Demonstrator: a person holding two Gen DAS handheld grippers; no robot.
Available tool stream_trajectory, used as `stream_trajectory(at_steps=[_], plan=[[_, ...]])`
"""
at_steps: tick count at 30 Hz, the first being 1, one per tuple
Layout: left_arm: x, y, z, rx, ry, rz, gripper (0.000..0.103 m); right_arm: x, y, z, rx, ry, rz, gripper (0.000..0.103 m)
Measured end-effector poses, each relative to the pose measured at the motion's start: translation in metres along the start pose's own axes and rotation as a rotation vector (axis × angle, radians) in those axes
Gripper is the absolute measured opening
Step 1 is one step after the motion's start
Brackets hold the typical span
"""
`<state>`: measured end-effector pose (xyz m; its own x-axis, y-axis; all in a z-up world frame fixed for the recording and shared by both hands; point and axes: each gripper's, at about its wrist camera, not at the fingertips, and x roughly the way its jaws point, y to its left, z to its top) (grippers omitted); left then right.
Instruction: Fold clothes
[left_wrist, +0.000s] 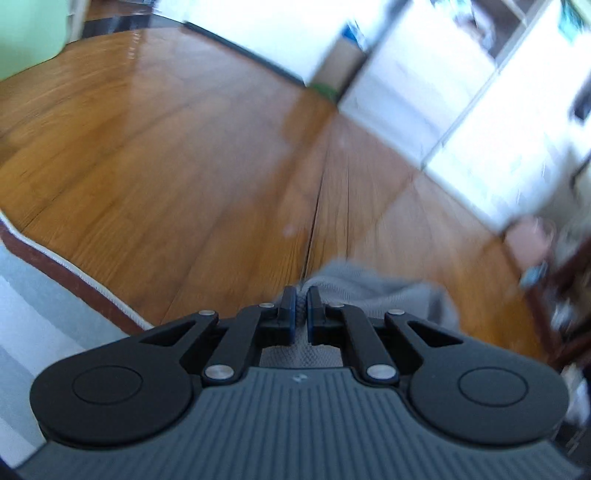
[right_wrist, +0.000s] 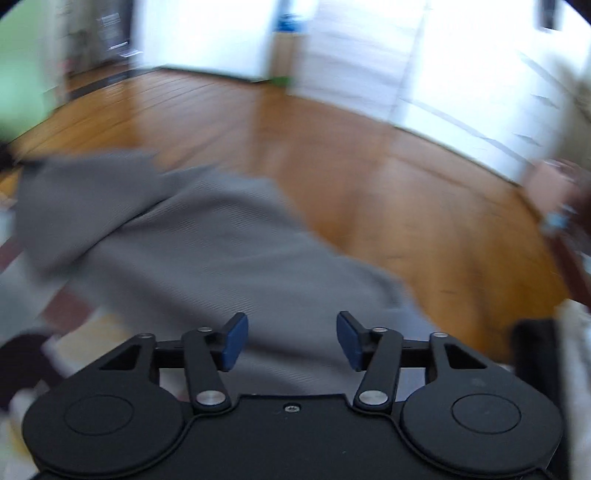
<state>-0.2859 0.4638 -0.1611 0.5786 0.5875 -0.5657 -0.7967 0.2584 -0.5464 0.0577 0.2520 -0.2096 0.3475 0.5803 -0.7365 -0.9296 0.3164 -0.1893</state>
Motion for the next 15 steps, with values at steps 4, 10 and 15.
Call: stream_trajectory(at_steps=[4,10,15], plan=[[-0.004,0.014,0.006,0.004,-0.023,0.091,0.005,0.017,0.028,-0.015,-0.123,0.063,0.085,0.059],[0.021,-0.016,-0.014,0.148,0.092,-0.107,0.023,0.045,0.059,-0.035,-0.253,0.146,0.159,0.059],[0.057,-0.081,-0.049,0.47,0.141,-0.155,0.067,0.064,0.073,-0.045,-0.321,0.147,0.139,0.054]])
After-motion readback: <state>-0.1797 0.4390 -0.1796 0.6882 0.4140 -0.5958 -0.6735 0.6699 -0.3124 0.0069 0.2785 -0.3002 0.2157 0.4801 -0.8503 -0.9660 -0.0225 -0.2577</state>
